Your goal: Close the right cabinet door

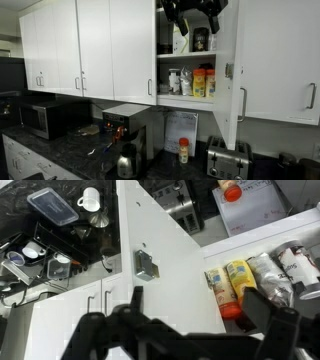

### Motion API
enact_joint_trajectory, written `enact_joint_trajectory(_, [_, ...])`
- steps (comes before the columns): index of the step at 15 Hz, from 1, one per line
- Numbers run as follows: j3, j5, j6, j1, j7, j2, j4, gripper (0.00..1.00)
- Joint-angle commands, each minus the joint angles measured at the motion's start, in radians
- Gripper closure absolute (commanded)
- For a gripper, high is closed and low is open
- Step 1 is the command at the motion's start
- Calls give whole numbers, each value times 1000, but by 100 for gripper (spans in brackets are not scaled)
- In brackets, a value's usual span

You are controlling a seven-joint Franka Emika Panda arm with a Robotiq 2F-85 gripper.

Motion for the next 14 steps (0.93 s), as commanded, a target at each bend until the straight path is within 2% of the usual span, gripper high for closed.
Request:
enact_joint_trajectory(1, [-78,119,-98,27,-124,103,108,0])
enact_joint_trajectory(7, [-145,282,-188,-2,-249,228,200,0])
enact_joint_trajectory(8, [-198,297,-202,42,-258,244,220,0])
enact_joint_trajectory(9, [-216,332,-218,45,-282,267,234,0])
enact_joint_trajectory(14, [-298,492,-417,31,-360,393,320,0])
